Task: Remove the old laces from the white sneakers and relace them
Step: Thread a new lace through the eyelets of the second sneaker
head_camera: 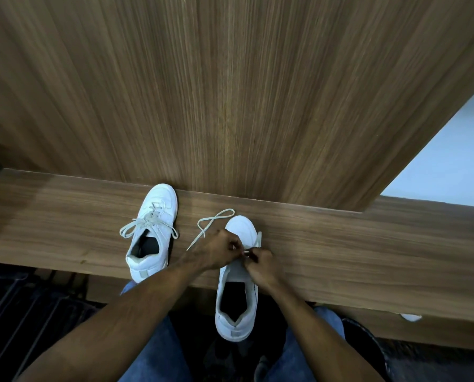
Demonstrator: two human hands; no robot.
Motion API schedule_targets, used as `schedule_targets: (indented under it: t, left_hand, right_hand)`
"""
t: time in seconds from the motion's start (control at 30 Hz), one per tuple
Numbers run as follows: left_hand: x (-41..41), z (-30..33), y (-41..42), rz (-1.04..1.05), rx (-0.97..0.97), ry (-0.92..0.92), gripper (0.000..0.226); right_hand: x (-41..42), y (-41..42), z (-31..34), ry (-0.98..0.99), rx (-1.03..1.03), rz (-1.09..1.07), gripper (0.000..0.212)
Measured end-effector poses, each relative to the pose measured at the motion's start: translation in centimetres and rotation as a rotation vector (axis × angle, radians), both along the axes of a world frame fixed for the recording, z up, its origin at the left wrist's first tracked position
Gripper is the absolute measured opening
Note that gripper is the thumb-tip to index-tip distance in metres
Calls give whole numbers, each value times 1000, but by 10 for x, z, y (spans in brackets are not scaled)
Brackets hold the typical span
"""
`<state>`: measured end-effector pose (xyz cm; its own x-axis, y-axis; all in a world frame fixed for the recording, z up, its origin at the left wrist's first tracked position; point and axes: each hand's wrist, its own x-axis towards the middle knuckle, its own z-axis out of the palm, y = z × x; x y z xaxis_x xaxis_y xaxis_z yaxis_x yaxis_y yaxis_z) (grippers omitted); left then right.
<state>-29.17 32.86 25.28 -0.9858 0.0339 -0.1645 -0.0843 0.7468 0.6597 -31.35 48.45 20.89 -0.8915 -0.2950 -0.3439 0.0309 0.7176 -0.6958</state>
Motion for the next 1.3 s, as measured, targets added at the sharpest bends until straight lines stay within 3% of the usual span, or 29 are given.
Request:
schedule_targets:
  t: [0.13, 0.3, 0.4, 0.57, 0.7, 0.83, 1.1, 1.23, 1.3]
  left_hand:
    - [1, -2, 3, 41, -86, -78, 15]
    - [-7, -4, 11, 151, -137, -121, 25]
    - [-9, -5, 15, 175, -146, -129, 24]
    - [-8, -10, 17, 193, -153, -121, 21]
    - [-9, -9, 24, 169, -315, -78, 25]
    - [-9, -11, 29, 136, -424, 6, 26]
    - [-4, -18, 23, 149, -377, -16, 26]
    - [1, -17, 23, 169, -354, -2, 22]
    - [5, -18, 22, 229, -324, 33, 21]
  right_hand:
    - [-4, 11, 2, -160, -317, -113, 27]
    - [-5, 11, -7, -187, -404, -134, 37]
    - [-4, 11, -9, -192, -431, -131, 32]
    - [-5, 13, -7, -168, -405, -105, 32]
    - [-5, 13, -3, -201, -357, -100, 35]
    - [-11, 15, -5, -256, -385, -153, 19]
    - [-22, 6, -2, 40, -56, -3, 29]
    - [-27, 4, 6, 123, 43, 46, 15]
    - [-33, 10, 14, 182, 50, -46, 14]
